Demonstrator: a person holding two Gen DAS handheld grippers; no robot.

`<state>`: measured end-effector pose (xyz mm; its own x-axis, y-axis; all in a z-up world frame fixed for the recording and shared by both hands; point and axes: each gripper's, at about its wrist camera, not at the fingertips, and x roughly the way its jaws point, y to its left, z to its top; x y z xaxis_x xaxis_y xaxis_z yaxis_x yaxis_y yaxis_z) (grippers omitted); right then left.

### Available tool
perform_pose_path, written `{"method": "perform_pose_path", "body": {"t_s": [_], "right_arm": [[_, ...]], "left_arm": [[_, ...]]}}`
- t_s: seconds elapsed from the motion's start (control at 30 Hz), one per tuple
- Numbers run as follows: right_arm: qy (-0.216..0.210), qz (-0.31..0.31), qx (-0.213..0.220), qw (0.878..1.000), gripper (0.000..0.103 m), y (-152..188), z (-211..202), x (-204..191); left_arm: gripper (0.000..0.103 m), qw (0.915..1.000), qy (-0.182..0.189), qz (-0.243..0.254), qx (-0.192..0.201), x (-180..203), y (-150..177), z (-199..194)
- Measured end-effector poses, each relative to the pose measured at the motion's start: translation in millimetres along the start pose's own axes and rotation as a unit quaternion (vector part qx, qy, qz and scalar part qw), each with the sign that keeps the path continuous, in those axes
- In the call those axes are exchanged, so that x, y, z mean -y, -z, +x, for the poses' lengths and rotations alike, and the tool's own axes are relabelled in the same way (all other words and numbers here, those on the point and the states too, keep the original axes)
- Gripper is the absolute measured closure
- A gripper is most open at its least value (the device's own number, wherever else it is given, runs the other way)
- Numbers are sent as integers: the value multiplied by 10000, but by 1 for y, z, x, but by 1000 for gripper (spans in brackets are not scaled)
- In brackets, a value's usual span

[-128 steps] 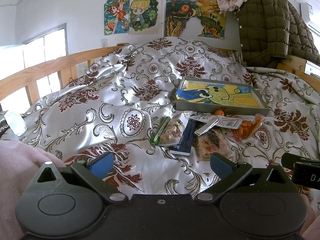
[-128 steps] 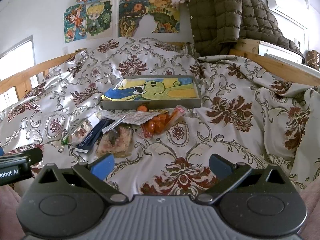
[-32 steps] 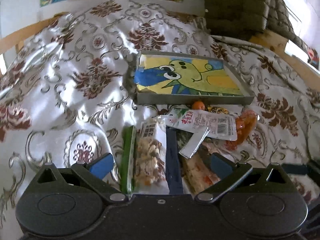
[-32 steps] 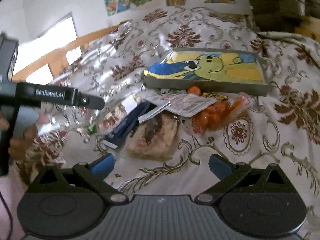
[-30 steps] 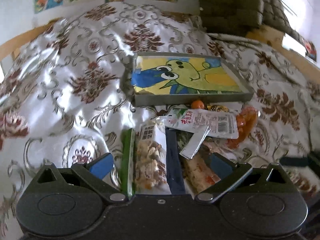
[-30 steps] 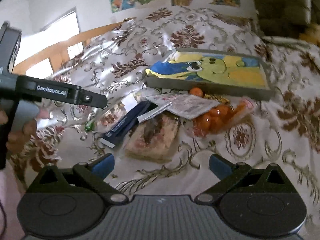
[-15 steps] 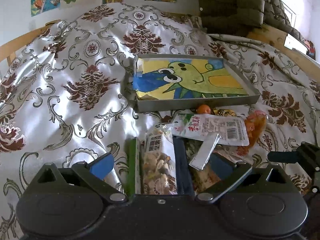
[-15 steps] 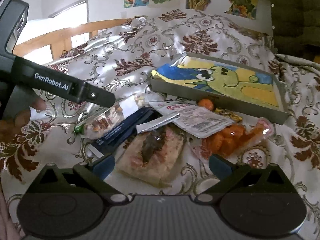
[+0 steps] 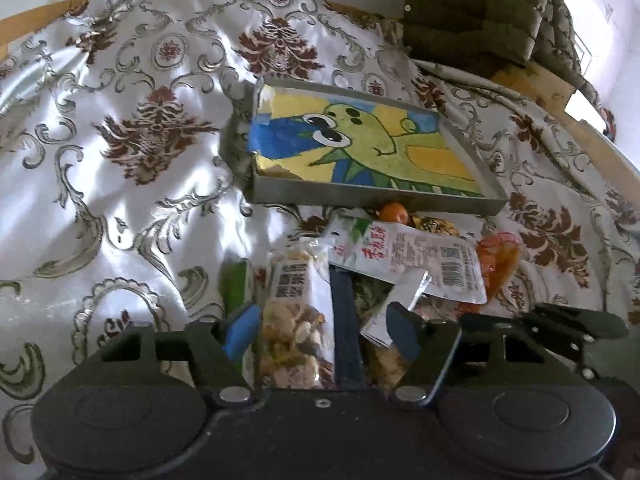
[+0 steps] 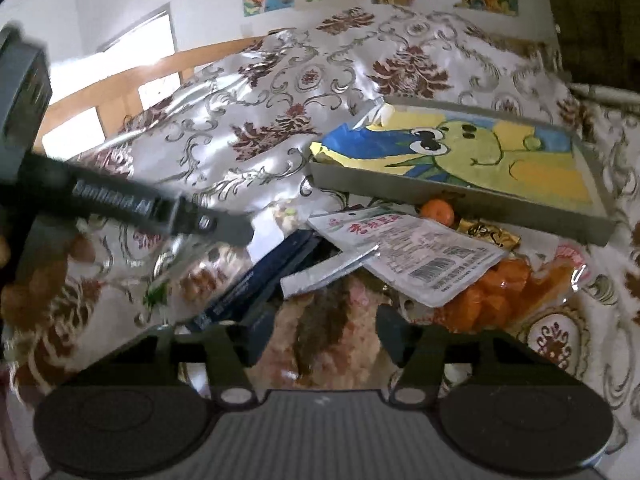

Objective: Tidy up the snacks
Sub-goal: 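Lower the left tool onto the clear nut bag and close its fingers, then lift the nut bag with the left tool and lower it into the grey tray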

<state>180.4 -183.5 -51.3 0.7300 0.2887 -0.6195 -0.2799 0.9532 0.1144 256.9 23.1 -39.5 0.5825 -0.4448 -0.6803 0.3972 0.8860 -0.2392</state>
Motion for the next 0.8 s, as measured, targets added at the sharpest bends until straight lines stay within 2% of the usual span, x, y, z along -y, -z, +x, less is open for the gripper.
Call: {"method": "perform_pose_path", "body": {"t_s": [0.07, 0.23, 0.37, 0.57, 0.8], "right_arm": [[-100, 185, -36, 9998, 43, -6, 4, 5], [-259, 438, -53, 9987, 43, -18, 13, 17], [-414, 798, -156, 9958, 50, -20, 23, 29], [-613, 1309, -217, 9893, 52, -22, 38, 45], [-602, 1251, -163, 9902, 53, -28, 50, 40]], "left_arm": [[39, 10000, 45, 42, -26, 1, 1, 1], [39, 9996, 102, -108, -228, -3, 6, 10], [39, 9997, 24, -30, -260, -3, 6, 14], [36, 9994, -151, 78, -316, -1, 8, 20], [37, 9985, -272, 314, -344, 4, 10, 24]]}}
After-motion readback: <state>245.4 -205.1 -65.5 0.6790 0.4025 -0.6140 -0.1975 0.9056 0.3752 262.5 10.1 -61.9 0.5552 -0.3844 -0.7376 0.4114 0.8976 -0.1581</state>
